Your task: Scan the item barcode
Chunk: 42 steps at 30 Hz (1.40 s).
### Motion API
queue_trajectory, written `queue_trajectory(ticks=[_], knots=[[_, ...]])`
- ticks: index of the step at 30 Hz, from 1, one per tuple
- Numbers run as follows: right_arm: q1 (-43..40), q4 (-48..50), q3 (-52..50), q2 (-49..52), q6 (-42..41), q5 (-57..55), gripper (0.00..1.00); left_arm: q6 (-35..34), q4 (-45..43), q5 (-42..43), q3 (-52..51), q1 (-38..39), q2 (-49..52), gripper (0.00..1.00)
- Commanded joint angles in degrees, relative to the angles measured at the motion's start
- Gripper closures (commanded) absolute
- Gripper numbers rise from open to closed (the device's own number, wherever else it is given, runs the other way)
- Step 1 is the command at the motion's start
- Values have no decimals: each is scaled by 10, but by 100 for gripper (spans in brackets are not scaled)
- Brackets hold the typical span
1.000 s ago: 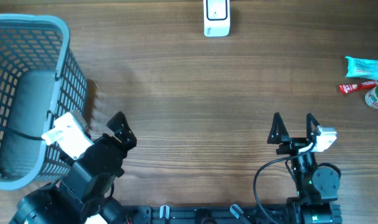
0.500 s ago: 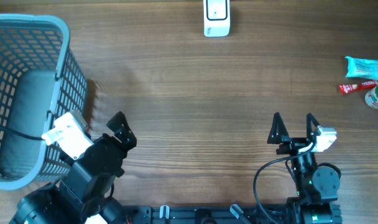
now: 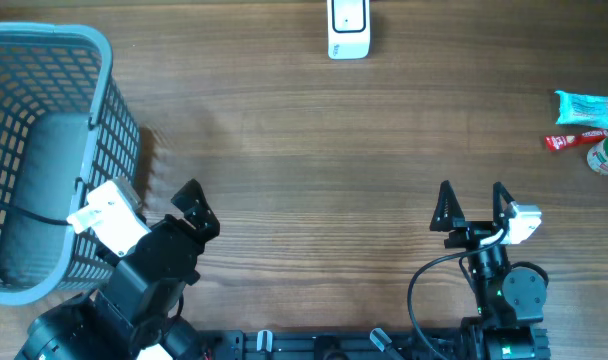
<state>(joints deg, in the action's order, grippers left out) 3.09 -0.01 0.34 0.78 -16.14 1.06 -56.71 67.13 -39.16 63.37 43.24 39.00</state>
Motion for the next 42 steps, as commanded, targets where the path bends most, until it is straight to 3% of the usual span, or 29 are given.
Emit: queue_trajectory(ticks=[1, 4, 8, 11, 14, 18, 22, 29, 37, 42], knots=[[2, 2, 0, -5, 10, 7, 0, -8, 0, -7, 0, 3, 1, 0], [2, 2, 0, -5, 10, 7, 0, -8, -25, 1, -8, -11, 0, 0], [2, 1, 0, -5, 10, 7, 0, 11, -116, 19, -52, -85, -6, 0], [2, 2, 0, -5, 10, 7, 0, 145, -242, 88, -104, -143, -26, 0], [2, 2, 0, -5, 10, 7, 0, 326, -422, 235, -177, -194, -73, 0], [2, 2, 0, -5, 10, 7, 0, 444, -593, 396, -279, -243, -156, 0], [2, 2, 0, -5, 10, 7, 0, 447, -664, 437, -370, -284, -226, 0], [2, 2, 0, -5, 10, 7, 0, 441, -661, 477, -502, -356, -354, 0], [2, 2, 0, -5, 10, 7, 0, 438, -661, 412, -596, -375, -388, 0], [2, 1, 0, -5, 10, 7, 0, 381, -656, 330, -631, -381, -388, 0]])
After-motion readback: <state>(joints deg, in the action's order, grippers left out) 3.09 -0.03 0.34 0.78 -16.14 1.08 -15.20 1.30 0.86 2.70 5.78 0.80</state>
